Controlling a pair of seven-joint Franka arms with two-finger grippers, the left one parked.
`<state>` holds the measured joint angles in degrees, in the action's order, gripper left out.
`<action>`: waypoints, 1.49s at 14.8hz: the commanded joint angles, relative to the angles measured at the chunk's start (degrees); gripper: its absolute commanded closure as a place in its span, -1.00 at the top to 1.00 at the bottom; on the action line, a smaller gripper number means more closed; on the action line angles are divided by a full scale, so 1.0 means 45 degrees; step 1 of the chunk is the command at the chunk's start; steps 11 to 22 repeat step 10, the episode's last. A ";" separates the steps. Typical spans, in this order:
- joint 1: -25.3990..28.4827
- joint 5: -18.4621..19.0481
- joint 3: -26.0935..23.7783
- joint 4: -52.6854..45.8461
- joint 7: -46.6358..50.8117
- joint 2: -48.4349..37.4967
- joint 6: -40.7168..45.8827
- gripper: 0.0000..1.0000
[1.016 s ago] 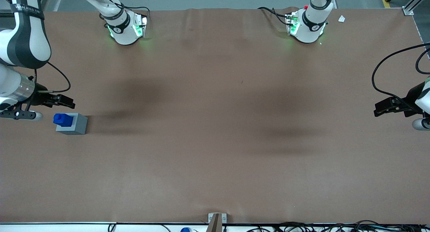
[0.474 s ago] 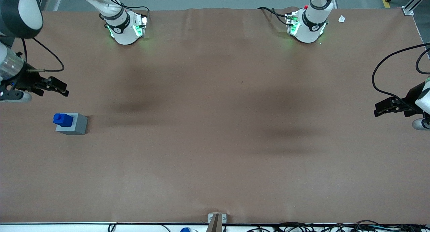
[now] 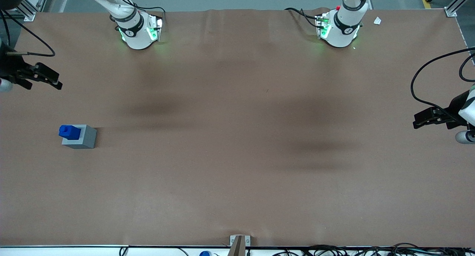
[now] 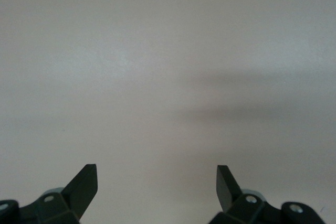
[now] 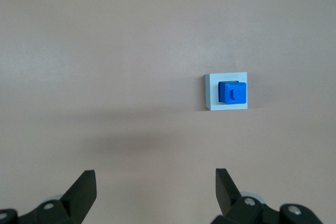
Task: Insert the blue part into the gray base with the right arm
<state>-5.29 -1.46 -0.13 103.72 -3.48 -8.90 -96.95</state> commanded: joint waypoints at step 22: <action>0.0375 -0.0300 0.0088 -0.0001 0.0208 -0.0932 0.0254 1.00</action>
